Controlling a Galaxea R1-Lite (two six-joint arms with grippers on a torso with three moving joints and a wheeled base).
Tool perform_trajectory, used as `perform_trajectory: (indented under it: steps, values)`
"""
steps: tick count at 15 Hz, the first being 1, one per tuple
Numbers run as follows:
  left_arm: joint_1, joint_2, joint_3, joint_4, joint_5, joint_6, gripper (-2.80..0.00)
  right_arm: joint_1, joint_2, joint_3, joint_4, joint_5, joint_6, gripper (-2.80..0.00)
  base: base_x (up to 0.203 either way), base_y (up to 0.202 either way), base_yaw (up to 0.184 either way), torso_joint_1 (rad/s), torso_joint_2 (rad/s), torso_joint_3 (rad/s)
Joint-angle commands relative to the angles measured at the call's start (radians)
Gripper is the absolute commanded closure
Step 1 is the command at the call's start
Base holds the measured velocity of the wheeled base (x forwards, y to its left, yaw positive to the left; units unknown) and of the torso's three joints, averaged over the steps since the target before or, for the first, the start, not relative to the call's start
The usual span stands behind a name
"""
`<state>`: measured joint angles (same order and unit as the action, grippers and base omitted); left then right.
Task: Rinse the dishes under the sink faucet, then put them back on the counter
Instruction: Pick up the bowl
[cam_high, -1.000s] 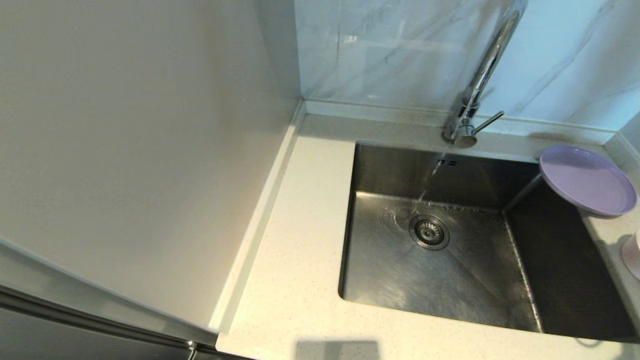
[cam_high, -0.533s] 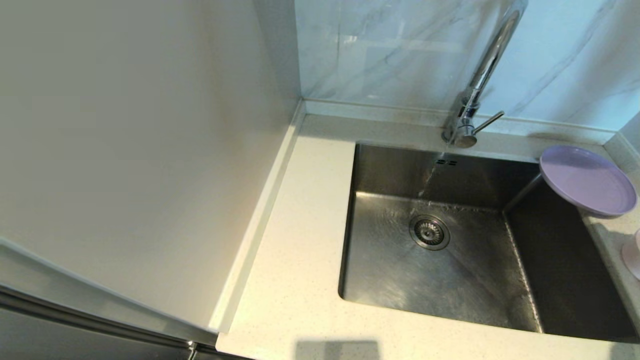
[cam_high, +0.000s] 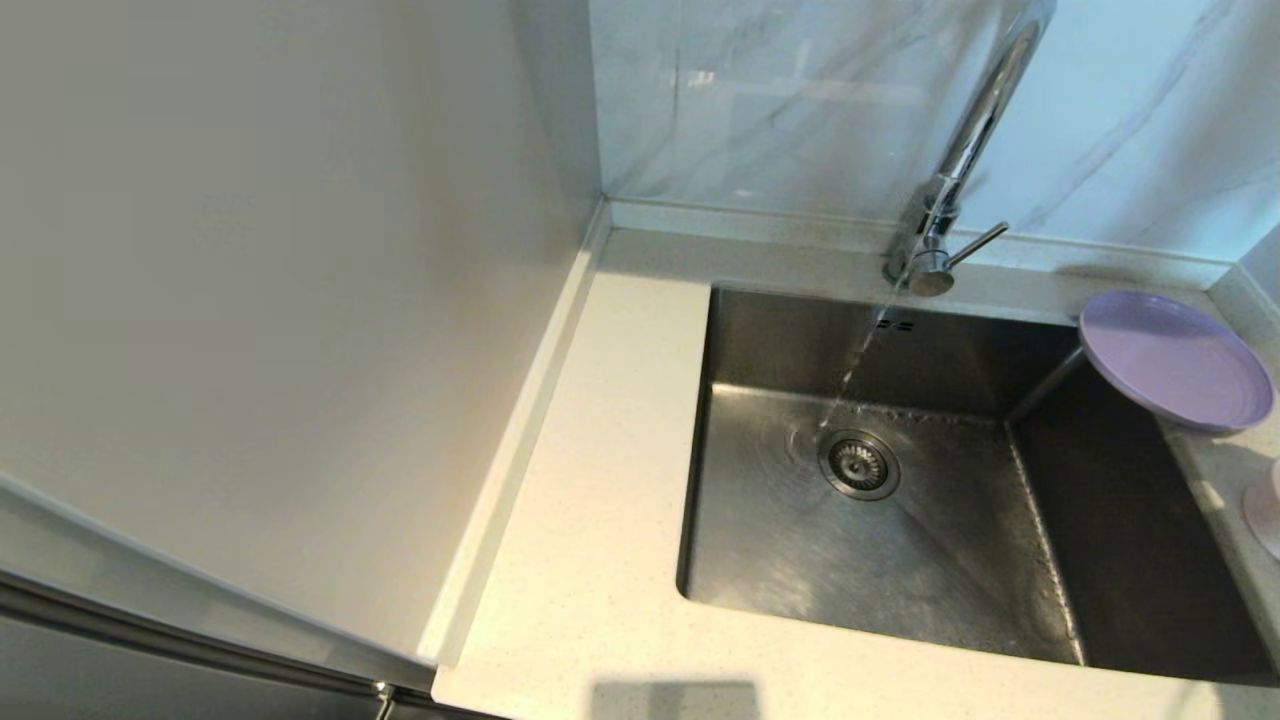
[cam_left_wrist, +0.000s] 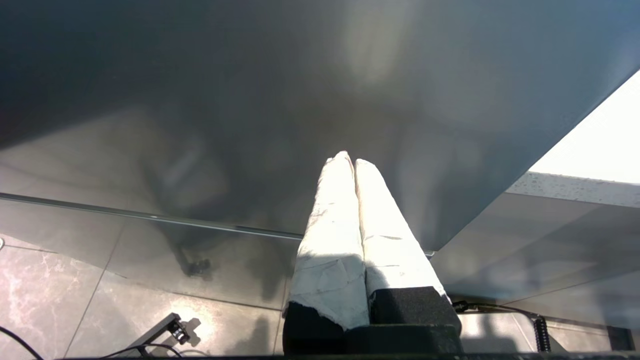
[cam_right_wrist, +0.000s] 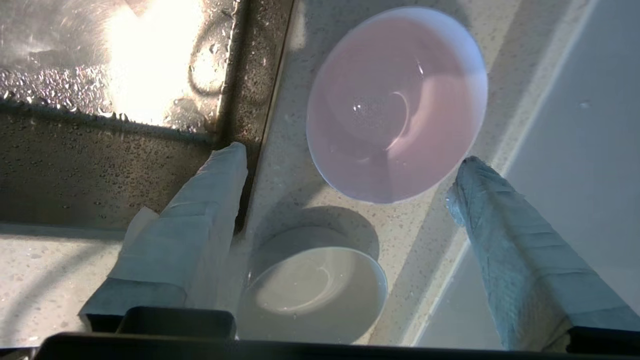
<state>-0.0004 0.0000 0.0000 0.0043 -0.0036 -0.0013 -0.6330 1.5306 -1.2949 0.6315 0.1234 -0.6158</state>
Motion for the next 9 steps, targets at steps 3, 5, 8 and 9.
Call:
perform_trajectory:
  steps: [3, 5, 8, 9]
  values:
    - [0.0, 0.0, 0.0, 0.0, 0.001, 0.0, 0.0, -0.005, 0.105, 0.004, -0.005, 0.0, -0.003, -2.8, 0.0, 0.0, 0.0, 0.0, 0.0, 0.0]
    - [0.0, 0.0, 0.0, 0.0, 0.001, 0.0, 0.0, -0.011, 0.152, 0.002, -0.036, 0.0, -0.001, -2.8, 0.0, 0.0, 0.0, 0.0, 0.0, 0.0]
    - [0.0, 0.0, 0.0, 0.0, 0.001, 0.0, 0.0, -0.014, 0.204, 0.003, -0.073, 0.0, -0.002, -2.8, 0.0, 0.0, 0.0, 0.0, 0.0, 0.0]
    - [0.0, 0.0, 0.0, 0.0, 0.001, 0.0, 0.0, -0.014, 0.217, 0.005, -0.074, -0.001, -0.002, -2.8, 0.0, 0.0, 0.0, 0.0, 0.0, 0.0]
